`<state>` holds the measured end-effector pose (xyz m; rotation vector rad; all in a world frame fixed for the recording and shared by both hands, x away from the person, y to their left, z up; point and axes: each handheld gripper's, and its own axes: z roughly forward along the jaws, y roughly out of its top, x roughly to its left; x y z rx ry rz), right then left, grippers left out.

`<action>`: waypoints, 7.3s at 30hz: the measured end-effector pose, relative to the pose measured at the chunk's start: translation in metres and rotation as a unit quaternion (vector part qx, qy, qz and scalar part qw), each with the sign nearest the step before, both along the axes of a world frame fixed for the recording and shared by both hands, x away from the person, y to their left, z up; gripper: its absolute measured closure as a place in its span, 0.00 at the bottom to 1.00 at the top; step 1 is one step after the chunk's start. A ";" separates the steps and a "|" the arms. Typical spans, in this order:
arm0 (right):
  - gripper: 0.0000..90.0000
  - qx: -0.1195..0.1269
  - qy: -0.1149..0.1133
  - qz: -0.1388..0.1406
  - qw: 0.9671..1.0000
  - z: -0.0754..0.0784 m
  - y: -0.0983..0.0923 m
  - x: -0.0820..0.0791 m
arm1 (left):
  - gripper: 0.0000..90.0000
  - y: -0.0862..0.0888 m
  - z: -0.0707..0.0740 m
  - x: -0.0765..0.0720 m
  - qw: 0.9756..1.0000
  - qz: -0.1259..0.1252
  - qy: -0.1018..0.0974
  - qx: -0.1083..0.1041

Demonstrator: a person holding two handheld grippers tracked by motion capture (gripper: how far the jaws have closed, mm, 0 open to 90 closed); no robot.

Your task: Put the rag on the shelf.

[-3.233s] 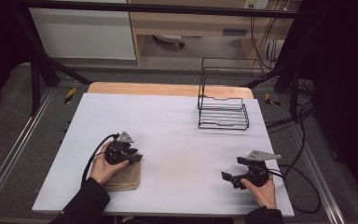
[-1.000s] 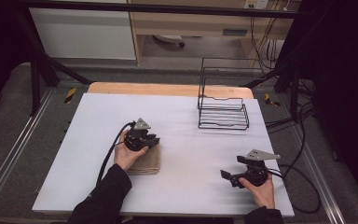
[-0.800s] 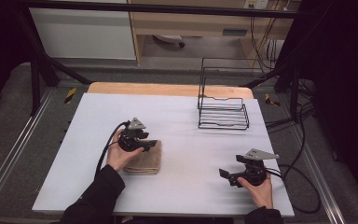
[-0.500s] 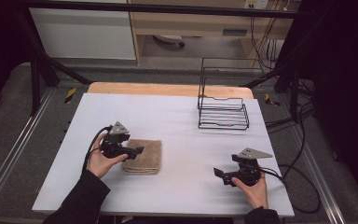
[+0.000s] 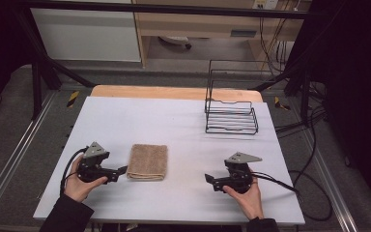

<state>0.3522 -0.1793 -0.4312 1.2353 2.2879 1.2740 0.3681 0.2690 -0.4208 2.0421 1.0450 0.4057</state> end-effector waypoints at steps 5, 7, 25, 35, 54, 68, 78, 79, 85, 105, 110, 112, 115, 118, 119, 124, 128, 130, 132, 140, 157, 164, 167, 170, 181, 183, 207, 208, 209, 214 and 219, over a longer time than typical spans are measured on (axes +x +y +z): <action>0.07 0.006 0.005 0.011 1.000 -0.001 0.022 0.002 | 0.06 0.011 -0.006 -0.007 1.000 0.006 0.004 -0.007; 0.09 0.010 0.009 0.013 1.000 -0.002 0.035 0.004 | 0.06 0.013 -0.007 -0.009 1.000 0.007 0.001 -0.005; 0.41 0.009 0.027 0.020 0.999 -0.014 0.135 0.022 | 0.06 0.022 -0.011 -0.012 1.000 0.013 0.001 -0.007; 0.58 -0.009 0.045 0.022 0.999 -0.021 0.151 0.022 | 0.06 0.022 -0.012 -0.012 1.000 0.016 0.003 -0.008; 0.95 0.017 0.073 0.007 0.997 -0.025 0.155 0.013 | 0.07 0.021 -0.012 -0.012 1.000 0.013 0.003 -0.005; 0.97 -0.006 0.087 0.034 0.996 0.002 0.123 0.016 | 0.07 0.019 -0.011 -0.014 1.000 0.006 0.003 -0.008; 0.97 -0.033 0.104 0.049 0.993 0.006 0.068 0.013 | 0.06 0.011 -0.012 -0.015 1.000 -0.006 0.009 -0.012; 0.97 -0.037 0.101 0.051 0.993 0.006 0.058 0.014 | 0.06 0.010 -0.011 -0.015 1.000 -0.009 0.010 -0.011; 0.96 -0.062 0.086 0.053 0.993 0.005 0.041 0.020 | 0.06 -0.003 -0.008 -0.012 1.000 -0.020 0.014 -0.018; 0.82 -0.046 0.046 0.010 0.998 -0.006 0.029 0.014 | 0.55 -0.123 -0.007 0.045 0.992 -0.104 0.058 0.035; 0.75 -0.023 0.053 -0.012 0.998 -0.014 0.024 0.008 | 0.67 -0.125 -0.019 0.050 0.989 -0.114 0.081 0.037; 0.73 -0.019 0.051 -0.013 0.998 -0.015 0.025 0.008 | 0.70 -0.124 -0.019 0.050 0.990 -0.114 0.082 0.034; 0.73 -0.006 0.057 -0.028 0.998 -0.021 0.031 0.010 | 0.74 -0.122 -0.021 0.050 0.989 -0.116 0.094 0.025; 0.75 -0.007 0.062 -0.033 0.998 -0.023 0.032 0.009 | 0.77 -0.120 -0.022 0.050 0.988 -0.115 0.104 0.010; 0.81 -0.001 0.066 -0.034 0.997 -0.023 0.033 0.008 | 0.80 -0.120 -0.022 0.050 0.988 -0.113 0.106 0.009; 0.89 0.013 0.083 -0.039 0.996 -0.025 0.035 0.008 | 0.88 -0.122 -0.020 0.046 0.989 -0.115 0.096 0.020; 0.95 0.017 0.093 -0.035 0.995 -0.023 0.034 0.010 | 0.93 -0.122 -0.017 0.042 0.989 -0.108 0.099 0.020; 0.96 0.018 0.098 -0.028 0.995 -0.021 0.033 0.014 | 0.94 -0.121 -0.016 0.039 0.989 -0.105 0.097 0.020; 0.97 0.020 0.096 -0.026 0.995 -0.017 0.032 0.018 | 0.94 -0.119 -0.013 0.035 0.990 -0.101 0.100 0.013; 0.97 -0.033 0.053 0.015 0.998 -0.005 0.047 0.045 | 0.94 -0.112 -0.006 0.002 0.994 -0.058 0.092 -0.011; 0.70 -0.009 -0.010 0.042 0.999 0.000 0.049 0.053 | 0.55 -0.104 0.006 0.006 0.998 -0.050 0.042 0.002; 0.46 0.005 -0.024 0.033 0.999 0.010 0.027 0.035 | 0.35 -0.114 0.009 0.045 0.998 -0.037 0.049 0.017; 0.37 0.009 -0.023 0.027 0.999 0.009 0.020 0.028 | 0.40 -0.120 0.001 0.062 0.998 -0.024 0.056 0.019; 0.32 0.010 -0.021 0.021 1.000 0.007 0.014 0.022 | 0.47 -0.125 -0.008 0.073 0.998 -0.016 0.061 0.011; 0.24 0.014 0.000 0.012 1.000 0.000 0.012 0.019 | 0.75 -0.141 -0.020 0.084 0.996 -0.037 0.081 0.022; 0.23 0.018 0.000 0.008 1.000 0.000 0.012 0.021 | 0.80 -0.140 -0.021 0.084 0.995 -0.043 0.087 0.017; 0.53 -0.007 0.048 -0.051 0.998 -0.022 0.063 0.059 | 0.91 -0.142 -0.026 0.076 0.996 -0.058 0.060 0.026; 0.57 -0.008 0.051 -0.051 0.997 -0.022 0.064 0.058 | 0.91 -0.142 -0.025 0.076 0.996 -0.059 0.060 0.027; 0.59 -0.009 0.053 -0.050 0.997 -0.023 0.064 0.058 | 0.91 -0.142 -0.026 0.076 0.996 -0.059 0.060 0.027; 0.71 -0.002 0.068 -0.052 0.996 -0.023 0.065 0.056 | 0.91 -0.141 -0.025 0.077 0.996 -0.063 0.062 0.028; 0.81 0.014 0.088 -0.061 0.994 -0.023 0.066 0.056 | 0.90 -0.141 -0.026 0.077 0.996 -0.066 0.061 0.028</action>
